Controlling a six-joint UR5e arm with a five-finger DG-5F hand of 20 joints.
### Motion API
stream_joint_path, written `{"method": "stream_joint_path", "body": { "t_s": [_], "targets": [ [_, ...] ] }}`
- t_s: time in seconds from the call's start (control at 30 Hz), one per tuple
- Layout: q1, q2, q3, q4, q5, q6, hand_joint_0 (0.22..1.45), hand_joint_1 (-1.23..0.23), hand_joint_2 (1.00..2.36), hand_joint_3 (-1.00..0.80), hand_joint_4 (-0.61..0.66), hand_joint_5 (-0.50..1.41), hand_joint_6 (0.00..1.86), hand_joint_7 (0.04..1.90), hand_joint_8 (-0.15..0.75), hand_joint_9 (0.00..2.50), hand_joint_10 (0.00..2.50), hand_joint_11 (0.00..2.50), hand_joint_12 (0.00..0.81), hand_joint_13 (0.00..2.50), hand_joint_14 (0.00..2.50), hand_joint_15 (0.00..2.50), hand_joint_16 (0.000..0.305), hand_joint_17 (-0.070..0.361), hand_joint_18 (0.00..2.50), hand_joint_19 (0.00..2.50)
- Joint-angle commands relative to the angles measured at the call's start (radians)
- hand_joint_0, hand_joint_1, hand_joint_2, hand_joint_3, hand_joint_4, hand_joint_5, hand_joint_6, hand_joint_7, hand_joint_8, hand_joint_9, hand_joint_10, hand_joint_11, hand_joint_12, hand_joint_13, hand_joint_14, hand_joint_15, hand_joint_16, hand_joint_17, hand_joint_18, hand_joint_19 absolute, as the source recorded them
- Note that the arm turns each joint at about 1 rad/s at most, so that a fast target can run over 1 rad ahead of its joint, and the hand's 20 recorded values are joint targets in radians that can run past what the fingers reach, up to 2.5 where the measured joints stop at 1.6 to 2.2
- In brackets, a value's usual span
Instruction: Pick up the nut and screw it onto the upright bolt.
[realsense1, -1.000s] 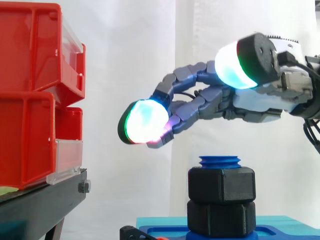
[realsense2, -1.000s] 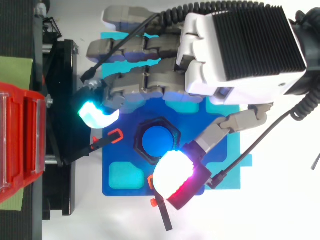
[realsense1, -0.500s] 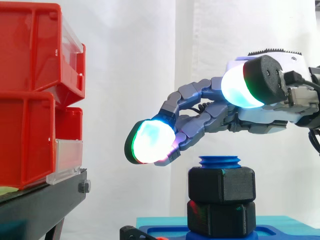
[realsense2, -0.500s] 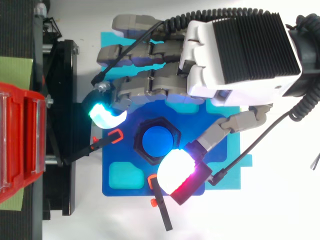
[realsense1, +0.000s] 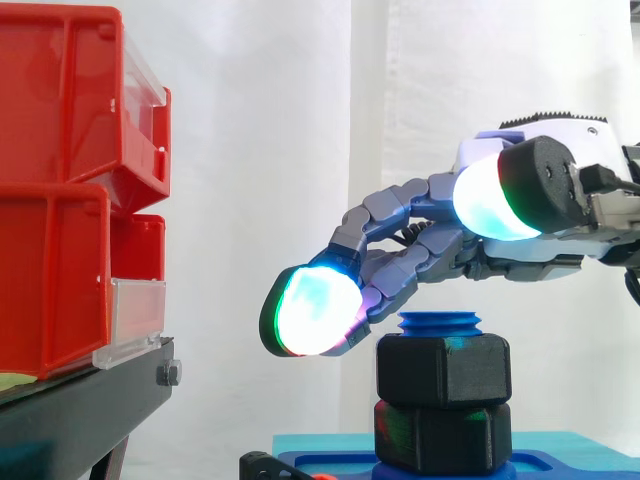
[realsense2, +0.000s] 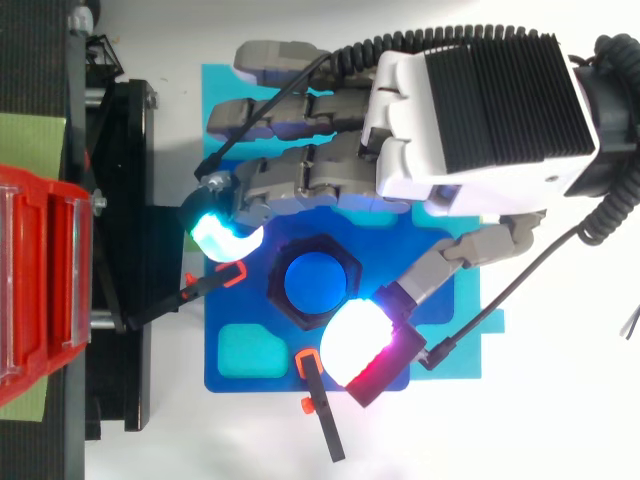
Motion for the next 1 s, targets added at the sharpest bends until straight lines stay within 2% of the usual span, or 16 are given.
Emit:
{"method": "stream_joint_path", "body": {
  "t_s": [0.0, 0.2, 0.27, 0.37, 0.43, 0.53, 0.97],
  "targets": [
    [0.002, -0.001, -0.002, -0.005, 0.0, 0.0, 0.42, -0.26, 1.0, -0.5, 0.13, -0.16, 0.5, 0.64, 0.242, 0.59, 0.0, 0.0, 0.381, 0.22, 0.0, 0.0, 0.049, 0.11, 0.0, 0.01],
    [0.002, 0.0, -0.045, 0.022, -0.001, 0.0, 0.42, -0.26, 1.0, -0.5, 0.13, -0.16, 0.5, 0.65, 0.245, 0.6, 0.0, 0.0, 0.38, 0.22, 0.0, 0.0, 0.049, 0.11, 0.0, 0.01],
    [0.002, 0.0, -0.045, 0.038, -0.001, 0.0, 0.42, -0.26, 1.0, -0.5, 0.13, -0.15, 0.5, 0.68, 0.246, 0.6, 0.0, 0.0, 0.38, 0.22, 0.0, 0.0, 0.049, 0.109, 0.0, 0.01],
    [0.002, 0.0, -0.045, 0.055, 0.0, 0.0, 0.42, -0.25, 1.0, -0.5, 0.16, -0.13, 0.5, 0.82, 0.253, 0.63, 0.0, 0.0, 0.379, 0.23, 0.0, 0.0, 0.049, 0.11, 0.0, 0.02],
    [0.003, 0.0, -0.044, 0.055, 0.0, 0.0, 0.42, -0.24, 1.0, -0.5, 0.17, -0.11, 0.5, 0.98, 0.263, 0.66, 0.0, 0.0, 0.38, 0.27, 0.0, 0.0, 0.049, 0.11, 0.0, 0.01],
    [0.002, 0.0, -0.045, 0.055, 0.0, 0.0, 0.43, -0.24, 1.0, -0.5, 0.17, -0.09, 0.5, 1.1, 0.268, 0.69, 0.0, 0.0, 0.377, 0.3, 0.0, 0.0, 0.048, 0.109, 0.0, 0.01],
    [-0.006, 0.0, -0.044, 0.05, -0.004, 0.0, 0.45, -0.24, 1.0, -0.5, 0.17, -0.03, 0.5, 1.29, 0.272, 0.81, 0.0, 0.0, 0.369, 0.38, 0.0, 0.0, 0.046, 0.104, 0.04, 0.02]
  ]
}}
